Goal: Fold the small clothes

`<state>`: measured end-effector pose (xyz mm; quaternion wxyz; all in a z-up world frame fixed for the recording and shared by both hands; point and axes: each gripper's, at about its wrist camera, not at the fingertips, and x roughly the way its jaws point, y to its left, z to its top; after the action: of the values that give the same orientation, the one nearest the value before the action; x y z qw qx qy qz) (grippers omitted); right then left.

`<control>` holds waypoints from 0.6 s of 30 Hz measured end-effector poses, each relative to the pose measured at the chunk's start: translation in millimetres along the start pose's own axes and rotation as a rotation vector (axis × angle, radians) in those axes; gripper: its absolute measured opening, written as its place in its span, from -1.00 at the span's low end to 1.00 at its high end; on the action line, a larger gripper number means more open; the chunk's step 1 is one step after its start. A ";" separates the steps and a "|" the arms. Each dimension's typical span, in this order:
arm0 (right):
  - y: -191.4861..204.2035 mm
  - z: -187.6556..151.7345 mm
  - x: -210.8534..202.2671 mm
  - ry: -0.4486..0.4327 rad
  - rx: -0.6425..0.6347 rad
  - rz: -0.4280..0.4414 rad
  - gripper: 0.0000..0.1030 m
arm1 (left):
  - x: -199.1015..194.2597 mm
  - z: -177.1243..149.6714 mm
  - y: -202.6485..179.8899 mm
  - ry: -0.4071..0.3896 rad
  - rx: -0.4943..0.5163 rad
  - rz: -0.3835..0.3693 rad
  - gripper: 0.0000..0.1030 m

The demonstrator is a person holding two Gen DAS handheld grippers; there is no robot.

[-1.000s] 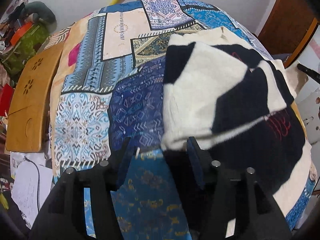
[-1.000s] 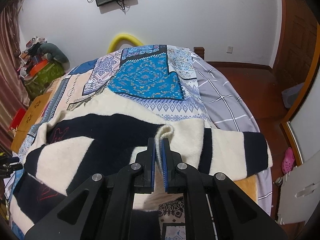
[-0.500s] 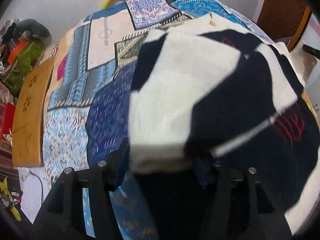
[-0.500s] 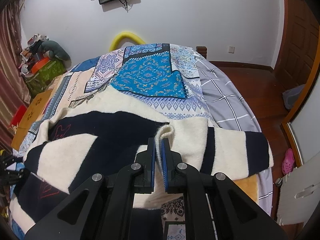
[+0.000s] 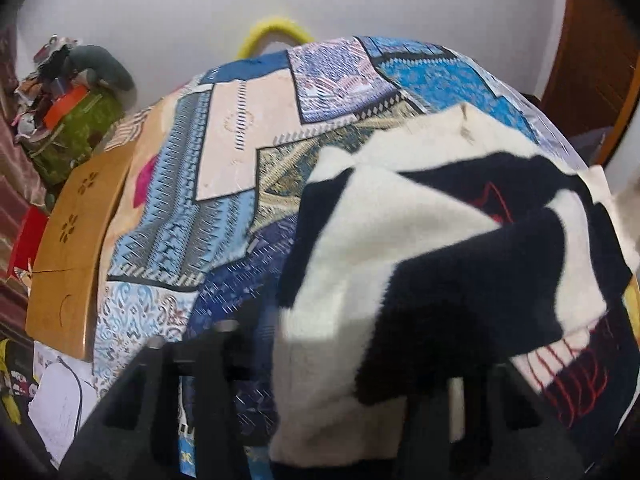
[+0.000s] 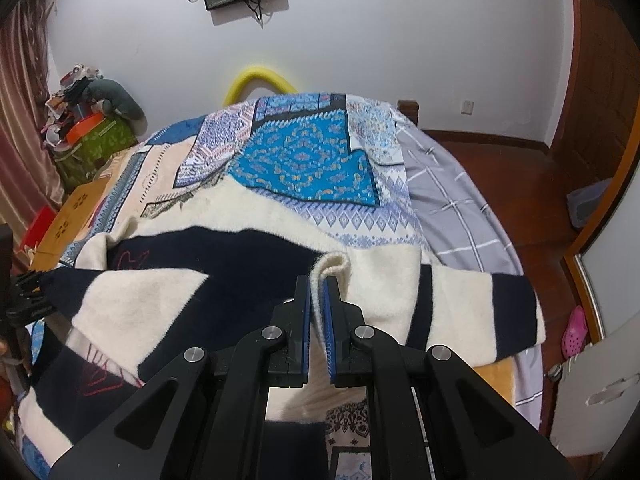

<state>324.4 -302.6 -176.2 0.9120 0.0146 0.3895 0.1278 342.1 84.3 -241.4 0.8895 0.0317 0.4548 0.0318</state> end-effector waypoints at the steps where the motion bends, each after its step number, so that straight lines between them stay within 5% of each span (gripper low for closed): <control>1: 0.0 2.3 -3.3 -0.010 0.000 0.001 -0.89 | -1.2 1.6 2.0 -0.004 -0.002 0.013 -0.44; 8: 0.9 16.2 -15.5 -0.069 0.002 0.010 -0.89 | -29.8 11.4 47.1 -0.111 -0.114 0.175 -0.46; 12: 8.4 19.1 -9.1 -0.074 -0.016 0.014 -0.89 | -33.2 12.1 80.2 -0.096 -0.201 0.151 -0.46; 18: 7.2 16.1 17.6 -0.034 -0.005 -0.028 -0.89 | -15.4 -4.8 82.9 -0.012 -0.150 0.141 -0.46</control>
<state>346.0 -290.2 -176.6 0.9203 0.0090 0.3736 0.1160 326.9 165.7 -224.7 0.8876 -0.0029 0.4426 0.1279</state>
